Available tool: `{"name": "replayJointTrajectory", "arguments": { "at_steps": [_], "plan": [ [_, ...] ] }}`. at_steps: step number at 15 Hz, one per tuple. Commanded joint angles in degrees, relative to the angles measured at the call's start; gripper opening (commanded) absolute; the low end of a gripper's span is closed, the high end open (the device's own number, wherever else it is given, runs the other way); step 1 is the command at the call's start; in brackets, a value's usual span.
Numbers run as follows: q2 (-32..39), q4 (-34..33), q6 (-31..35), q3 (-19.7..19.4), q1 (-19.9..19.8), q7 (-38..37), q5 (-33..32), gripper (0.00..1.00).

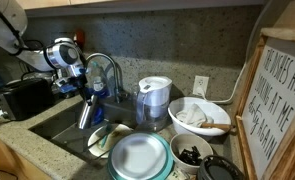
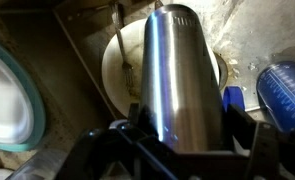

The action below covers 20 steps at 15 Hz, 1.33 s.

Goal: Take the object in the sink and put it in the bowl on the counter

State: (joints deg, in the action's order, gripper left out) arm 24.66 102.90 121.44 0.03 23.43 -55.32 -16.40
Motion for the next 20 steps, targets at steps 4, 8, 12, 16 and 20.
{"name": "replayJointTrajectory", "arguments": {
  "at_steps": [4,8,12,16,20],
  "plan": [
    [-1.1,-5.5,-14.4,2.0,3.0,-15.6,-2.8,0.61],
    [-3.0,-5.9,-22.3,3.4,3.1,-22.8,-3.5,0.61],
    [-5.6,-5.6,-29.3,4.5,2.6,-27.3,-4.8,0.61],
    [-8.4,-4.2,-34.1,5.5,2.0,-31.0,-5.5,0.61],
    [-11.4,-0.5,-35.2,6.3,1.1,-35.9,-6.0,0.61]
  ]
}}
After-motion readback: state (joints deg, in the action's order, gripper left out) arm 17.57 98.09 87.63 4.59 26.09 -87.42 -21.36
